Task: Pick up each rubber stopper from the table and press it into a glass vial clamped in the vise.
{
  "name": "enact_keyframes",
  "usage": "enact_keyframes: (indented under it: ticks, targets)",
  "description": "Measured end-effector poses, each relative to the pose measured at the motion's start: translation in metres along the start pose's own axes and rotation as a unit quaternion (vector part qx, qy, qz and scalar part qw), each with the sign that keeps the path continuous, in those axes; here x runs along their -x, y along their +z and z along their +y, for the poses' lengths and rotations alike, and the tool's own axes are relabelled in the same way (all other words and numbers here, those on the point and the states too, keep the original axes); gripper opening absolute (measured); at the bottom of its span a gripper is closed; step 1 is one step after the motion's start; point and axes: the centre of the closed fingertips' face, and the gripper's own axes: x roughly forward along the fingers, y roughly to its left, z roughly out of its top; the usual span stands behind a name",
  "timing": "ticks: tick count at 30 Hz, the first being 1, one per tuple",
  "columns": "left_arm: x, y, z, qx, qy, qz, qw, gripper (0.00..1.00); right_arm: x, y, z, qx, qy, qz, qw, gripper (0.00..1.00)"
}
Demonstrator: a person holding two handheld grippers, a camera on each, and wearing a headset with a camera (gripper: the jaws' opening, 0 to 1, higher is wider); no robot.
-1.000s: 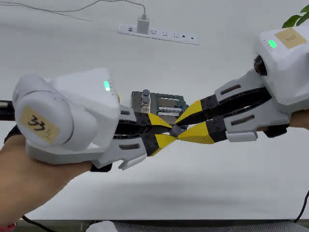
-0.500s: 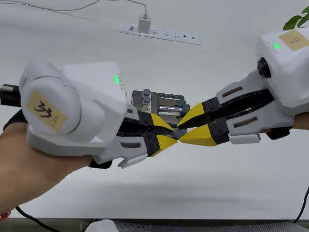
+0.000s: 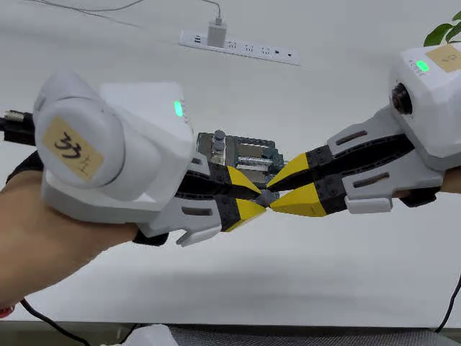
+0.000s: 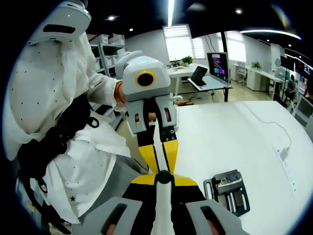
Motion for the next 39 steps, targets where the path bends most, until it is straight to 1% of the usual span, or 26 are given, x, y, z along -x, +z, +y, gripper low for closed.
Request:
enact_keyframes:
  ticks: [6, 14, 18, 21, 26, 27, 29, 31, 33, 35, 38, 39]
  targets:
    - [0.0, -0.005, 0.001, 0.003, 0.004, -0.01, 0.9999, 0.04, -0.003, -0.002, -0.001, -0.004, -0.002, 0.011, 0.9999, 0.05]
    - [0.004, -0.011, 0.005, 0.007, 0.011, -0.029, 0.9995, 0.04, -0.011, 0.0, -0.003, -0.009, 0.001, 0.02, 0.9998, 0.05]
    - [0.007, -0.012, 0.007, 0.011, 0.016, -0.04, 0.999, 0.07, -0.013, 0.004, -0.007, -0.014, 0.002, 0.021, 0.9997, 0.05]
    - [0.01, -0.017, 0.01, 0.018, 0.022, -0.043, 0.9987, 0.09, -0.013, 0.007, -0.009, -0.017, 0.002, 0.021, 0.9996, 0.06]
    - [0.021, -0.028, 0.019, 0.031, 0.043, -0.054, 0.9971, 0.14, -0.011, 0.011, -0.02, -0.028, -0.01, 0.022, 0.9993, 0.06]
    - [0.024, -0.029, 0.022, 0.04, 0.05, -0.063, 0.9959, 0.16, -0.011, 0.012, -0.024, -0.033, -0.015, 0.023, 0.9991, 0.06]
    - [0.03, -0.032, 0.029, 0.051, 0.063, -0.07, 0.9942, 0.19, -0.013, 0.012, -0.03, -0.037, -0.023, 0.03, 0.9986, 0.06]
    - [0.034, -0.035, 0.032, 0.052, 0.066, -0.073, 0.9938, 0.22, -0.016, 0.012, -0.035, -0.039, -0.03, 0.037, 0.9981, 0.06]
    - [0.038, -0.041, 0.038, 0.051, 0.077, -0.07, 0.9932, 0.24, -0.019, 0.013, -0.042, -0.041, -0.037, 0.044, 0.9975, 0.06]
    - [0.042, -0.047, 0.043, 0.057, 0.082, -0.068, 0.9927, 0.29, -0.021, 0.013, -0.049, -0.041, -0.043, 0.054, 0.9968, 0.06]
    - [0.05, -0.051, 0.05, 0.062, 0.091, -0.075, 0.9911, 0.34, -0.025, 0.013, -0.061, -0.044, -0.054, 0.066, 0.9954, 0.06]
    - [0.052, -0.053, 0.053, 0.062, 0.094, -0.076, 0.9907, 0.36, -0.026, 0.013, -0.067, -0.046, -0.059, 0.07, 0.9947, 0.06]
